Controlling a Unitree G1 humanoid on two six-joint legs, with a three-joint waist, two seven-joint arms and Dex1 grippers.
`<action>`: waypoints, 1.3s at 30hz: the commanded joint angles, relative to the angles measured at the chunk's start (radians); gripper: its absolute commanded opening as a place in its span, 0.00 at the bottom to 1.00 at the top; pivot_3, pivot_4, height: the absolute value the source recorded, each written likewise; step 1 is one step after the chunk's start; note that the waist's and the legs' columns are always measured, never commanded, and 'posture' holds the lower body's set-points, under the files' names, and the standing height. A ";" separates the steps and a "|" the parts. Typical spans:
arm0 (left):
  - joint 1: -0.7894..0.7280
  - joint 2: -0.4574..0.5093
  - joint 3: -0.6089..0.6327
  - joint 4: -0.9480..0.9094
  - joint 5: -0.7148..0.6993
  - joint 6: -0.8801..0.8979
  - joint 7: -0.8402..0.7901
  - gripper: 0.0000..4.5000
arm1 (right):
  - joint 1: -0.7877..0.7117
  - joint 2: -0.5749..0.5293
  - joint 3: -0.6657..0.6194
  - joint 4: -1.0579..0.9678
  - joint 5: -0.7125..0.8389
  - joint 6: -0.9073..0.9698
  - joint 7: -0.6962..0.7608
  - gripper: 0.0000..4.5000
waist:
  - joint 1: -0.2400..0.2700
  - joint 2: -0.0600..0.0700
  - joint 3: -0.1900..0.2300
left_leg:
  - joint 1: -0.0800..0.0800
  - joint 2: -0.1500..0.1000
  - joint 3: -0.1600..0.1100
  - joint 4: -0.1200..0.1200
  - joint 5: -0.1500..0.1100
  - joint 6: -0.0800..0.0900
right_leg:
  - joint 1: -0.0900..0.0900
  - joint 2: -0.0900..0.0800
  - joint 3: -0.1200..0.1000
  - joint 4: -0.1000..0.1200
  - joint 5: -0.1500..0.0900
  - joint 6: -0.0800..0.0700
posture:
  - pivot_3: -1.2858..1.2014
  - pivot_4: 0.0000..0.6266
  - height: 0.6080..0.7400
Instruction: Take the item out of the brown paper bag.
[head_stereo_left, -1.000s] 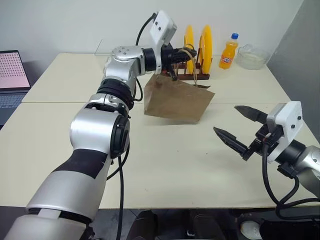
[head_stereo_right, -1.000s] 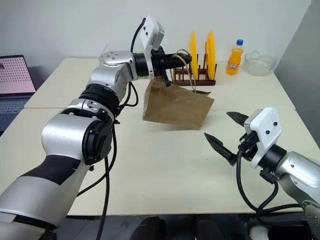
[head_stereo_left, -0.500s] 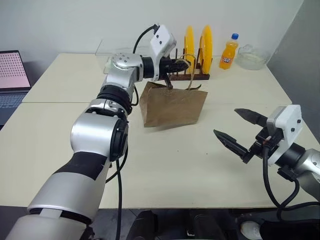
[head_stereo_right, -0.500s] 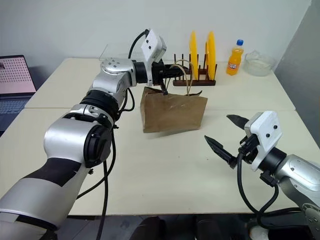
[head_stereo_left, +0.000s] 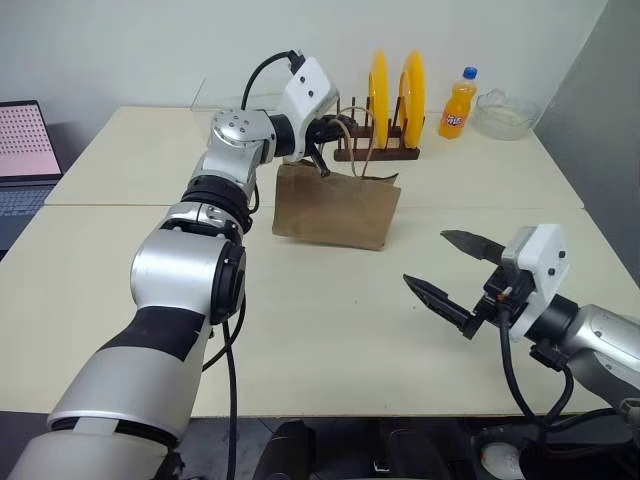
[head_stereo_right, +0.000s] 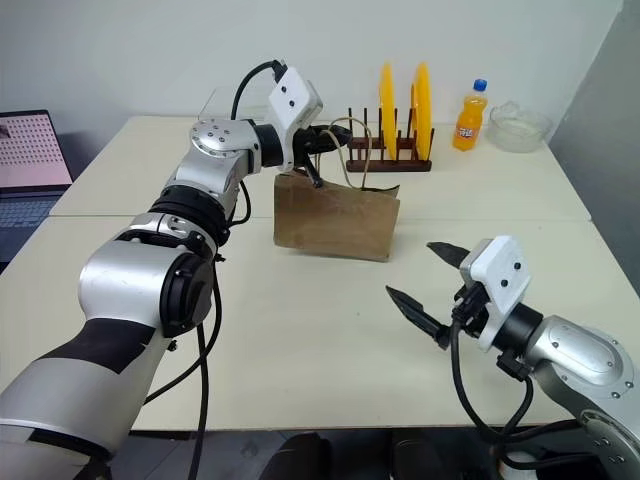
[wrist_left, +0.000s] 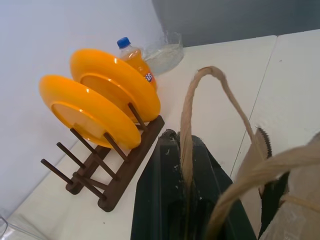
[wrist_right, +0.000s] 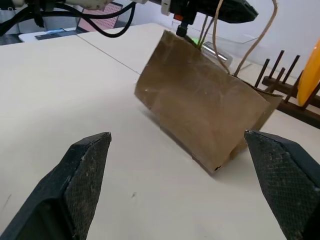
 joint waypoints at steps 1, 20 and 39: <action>0.001 0.013 -0.006 -0.013 0.009 -0.027 0.002 0.00 | -0.029 0.008 0.008 -0.011 -0.015 -0.028 -0.006 1.00 | 0.000 0.000 0.000 | 0.000 0.000 0.000 0.000 0.000 0.000 | 0.000 0.000 0.000 0.000 0.000 0.000 | 0.52 0.24 1.00; 0.064 0.118 -0.068 -0.027 0.063 -0.051 -0.086 0.75 | -0.119 0.025 0.065 0.049 -0.053 -0.032 0.016 1.00 | -0.002 0.000 0.000 | 0.001 0.000 0.000 0.000 0.000 0.000 | 0.000 0.000 0.000 0.001 0.002 -0.004 | 0.52 0.24 1.00; 0.514 0.325 0.078 -0.776 -0.267 0.348 -0.371 0.75 | -0.364 0.038 0.184 0.325 -0.199 -0.106 0.174 1.00 | -0.029 0.001 0.000 | 0.002 0.001 0.000 0.000 0.000 0.000 | 0.000 0.000 0.001 0.002 0.003 -0.005 | 0.52 0.24 1.00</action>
